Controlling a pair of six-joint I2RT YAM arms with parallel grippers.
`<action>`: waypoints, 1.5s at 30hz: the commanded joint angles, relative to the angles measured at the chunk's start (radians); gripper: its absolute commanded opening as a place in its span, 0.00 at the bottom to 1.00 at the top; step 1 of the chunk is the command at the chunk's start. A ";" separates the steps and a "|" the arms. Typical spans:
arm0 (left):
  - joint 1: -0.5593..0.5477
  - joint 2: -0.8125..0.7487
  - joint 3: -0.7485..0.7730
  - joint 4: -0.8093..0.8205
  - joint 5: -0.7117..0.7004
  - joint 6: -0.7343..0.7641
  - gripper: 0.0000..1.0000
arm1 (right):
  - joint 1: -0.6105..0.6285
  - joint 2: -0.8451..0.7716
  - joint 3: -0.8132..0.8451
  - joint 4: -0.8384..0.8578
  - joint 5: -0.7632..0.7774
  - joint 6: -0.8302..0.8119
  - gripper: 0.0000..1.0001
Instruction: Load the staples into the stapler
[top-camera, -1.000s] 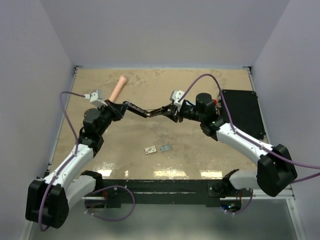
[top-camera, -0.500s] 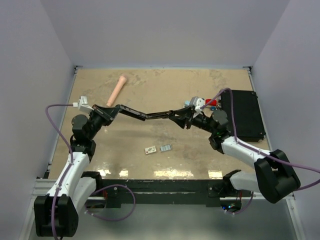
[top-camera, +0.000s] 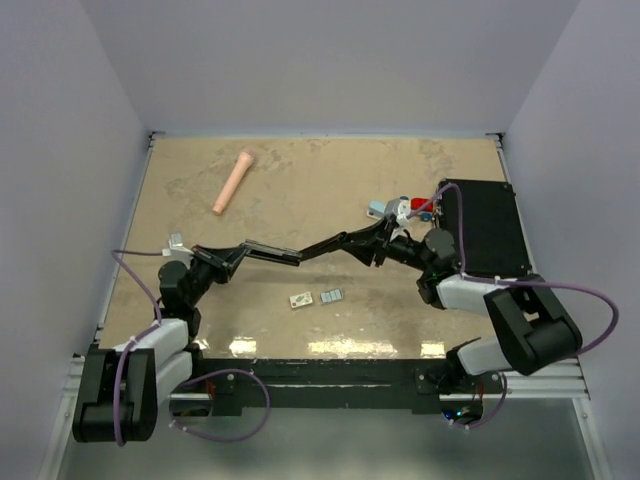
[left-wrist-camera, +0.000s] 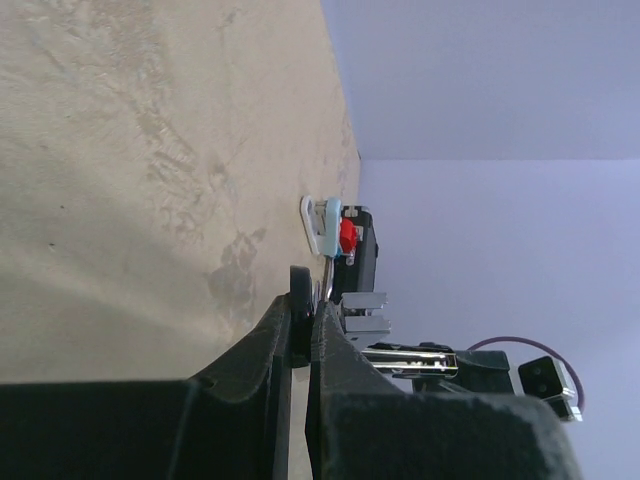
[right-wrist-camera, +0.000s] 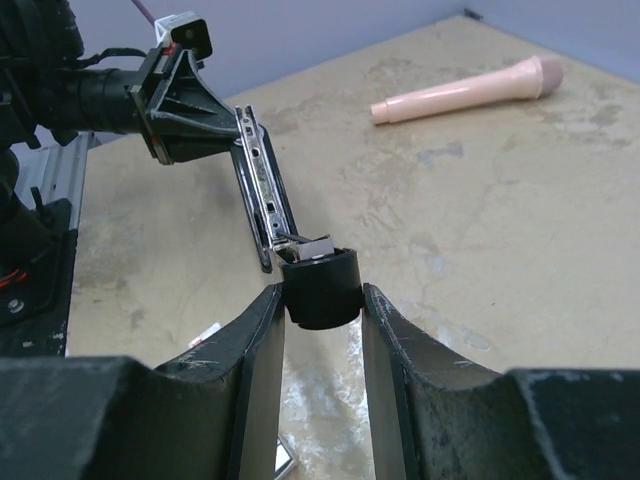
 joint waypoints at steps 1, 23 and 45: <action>0.033 0.045 -0.045 0.237 -0.055 -0.022 0.00 | -0.033 0.085 0.025 0.219 0.043 0.032 0.00; 0.046 -0.103 0.234 0.091 -0.004 0.057 0.00 | -0.020 0.462 0.043 0.511 -0.014 0.150 0.00; 0.016 -0.123 0.386 -0.219 0.002 0.387 0.00 | 0.195 0.123 0.475 -0.597 0.189 -0.382 0.95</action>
